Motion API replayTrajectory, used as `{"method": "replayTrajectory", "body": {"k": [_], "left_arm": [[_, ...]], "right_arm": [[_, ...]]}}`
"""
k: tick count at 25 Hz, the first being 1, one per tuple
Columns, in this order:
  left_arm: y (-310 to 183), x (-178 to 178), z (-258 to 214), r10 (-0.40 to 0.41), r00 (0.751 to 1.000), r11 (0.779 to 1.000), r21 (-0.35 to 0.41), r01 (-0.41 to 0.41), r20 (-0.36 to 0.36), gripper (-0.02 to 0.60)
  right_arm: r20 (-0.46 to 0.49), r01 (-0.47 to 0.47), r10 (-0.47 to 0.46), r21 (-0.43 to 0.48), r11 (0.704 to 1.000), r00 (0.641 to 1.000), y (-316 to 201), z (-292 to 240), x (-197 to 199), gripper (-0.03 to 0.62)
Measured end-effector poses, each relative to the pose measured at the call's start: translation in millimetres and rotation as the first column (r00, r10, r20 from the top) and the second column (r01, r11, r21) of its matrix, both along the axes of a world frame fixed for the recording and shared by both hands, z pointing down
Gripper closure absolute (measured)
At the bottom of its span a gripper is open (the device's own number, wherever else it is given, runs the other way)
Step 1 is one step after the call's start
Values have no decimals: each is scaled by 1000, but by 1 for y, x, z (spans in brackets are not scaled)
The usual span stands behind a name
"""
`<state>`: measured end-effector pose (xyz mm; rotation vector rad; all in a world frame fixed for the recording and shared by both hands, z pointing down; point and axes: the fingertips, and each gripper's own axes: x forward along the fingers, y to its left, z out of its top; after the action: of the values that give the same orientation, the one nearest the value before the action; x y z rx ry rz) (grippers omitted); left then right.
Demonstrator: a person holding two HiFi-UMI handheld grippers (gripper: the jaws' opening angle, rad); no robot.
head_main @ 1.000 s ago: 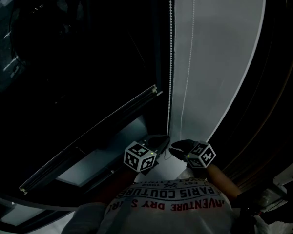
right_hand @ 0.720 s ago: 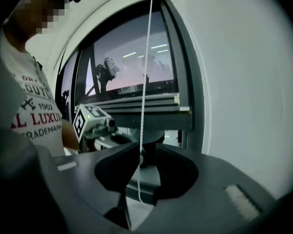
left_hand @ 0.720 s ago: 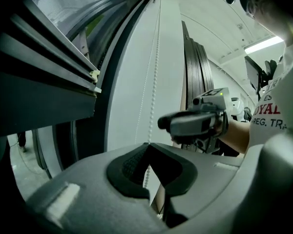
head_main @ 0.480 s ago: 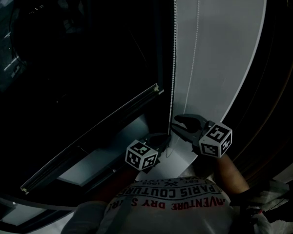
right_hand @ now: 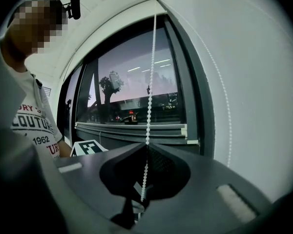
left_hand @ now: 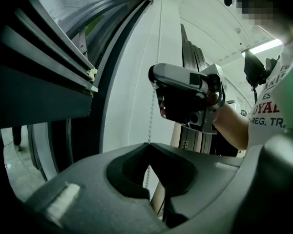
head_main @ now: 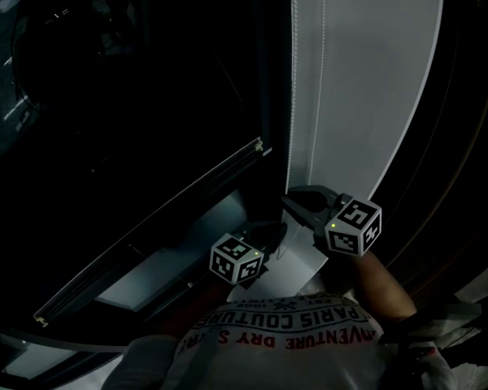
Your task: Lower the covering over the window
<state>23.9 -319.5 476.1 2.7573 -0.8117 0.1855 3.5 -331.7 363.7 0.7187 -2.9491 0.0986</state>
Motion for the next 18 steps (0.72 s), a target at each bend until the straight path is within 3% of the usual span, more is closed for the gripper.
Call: {"method": "replayTrajectory", "body": {"k": [4, 6, 10, 13, 18], "left_arm": [[1, 0, 1, 7, 999, 1000, 6, -7, -33, 572], [1, -1, 2, 4, 999, 1000, -3, -4, -49, 572], [2, 2, 12, 5, 1000, 1000, -16, -5, -17, 572], [2, -2, 18, -11, 999, 1000, -22, 9, -48, 571], [2, 2, 37, -2, 1000, 999, -52, 2, 6, 572]], "right_arm": [[20, -19, 18, 44, 999, 1000, 4, 0, 3, 585], [40, -18, 17, 38, 999, 999, 4, 1, 5, 586], [17, -20, 19, 16, 1000, 1000, 4, 13, 9, 586], [43, -27, 28, -6, 1000, 999, 5, 20, 10, 586], [-24, -24, 23, -24, 999, 999, 7, 42, 6, 588]]}}
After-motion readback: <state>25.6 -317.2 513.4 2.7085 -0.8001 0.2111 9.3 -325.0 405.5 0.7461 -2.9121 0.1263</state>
